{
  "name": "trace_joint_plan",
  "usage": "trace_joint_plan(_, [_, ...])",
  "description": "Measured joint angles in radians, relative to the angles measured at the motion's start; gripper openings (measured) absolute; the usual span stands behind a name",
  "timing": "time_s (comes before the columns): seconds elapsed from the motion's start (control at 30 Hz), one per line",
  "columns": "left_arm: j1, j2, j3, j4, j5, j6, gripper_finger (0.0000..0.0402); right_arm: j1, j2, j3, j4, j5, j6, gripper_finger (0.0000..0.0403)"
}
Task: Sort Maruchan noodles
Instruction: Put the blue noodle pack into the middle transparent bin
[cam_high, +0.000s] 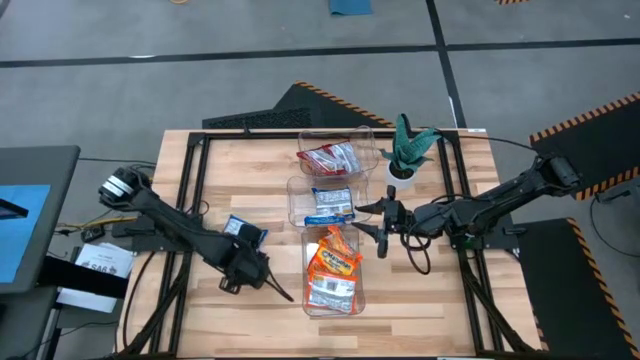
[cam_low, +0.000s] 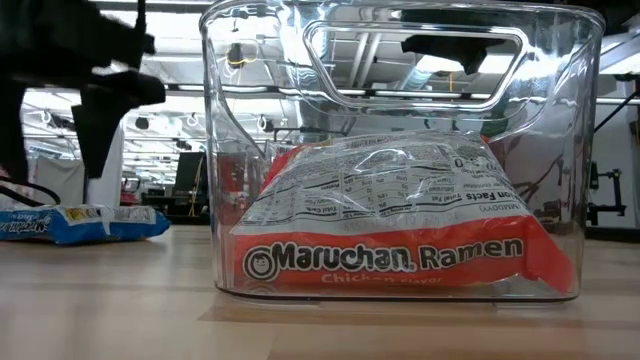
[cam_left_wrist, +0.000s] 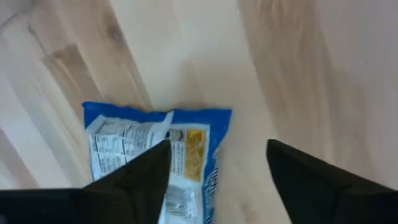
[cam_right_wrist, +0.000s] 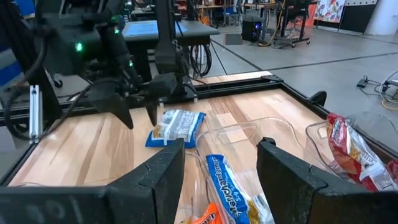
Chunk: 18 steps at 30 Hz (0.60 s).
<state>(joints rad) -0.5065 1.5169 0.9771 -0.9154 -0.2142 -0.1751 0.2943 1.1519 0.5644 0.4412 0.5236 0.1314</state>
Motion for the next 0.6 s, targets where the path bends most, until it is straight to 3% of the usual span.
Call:
trace_joint_plan(0.23, [-0.037, 0.085, 0.0, -0.102, -0.185, 0.03, 0.0294, 0.002, 0.0, 0.0, -0.004, 0.0, 0.003, 0.0218])
trace_joint_plan(0.47, [-0.042, 0.088, -0.087, -0.047, -0.138, -0.011, 0.0295, 0.006, 0.0, 0.0, -0.008, 0.0, 0.003, 0.0218])
trace_joint_plan(0.6, [-0.045, 0.084, -0.156, -0.004, -0.169, -0.018, 0.0295, 0.006, 0.0, 0.0, -0.008, 0.0, 0.003, 0.0218])
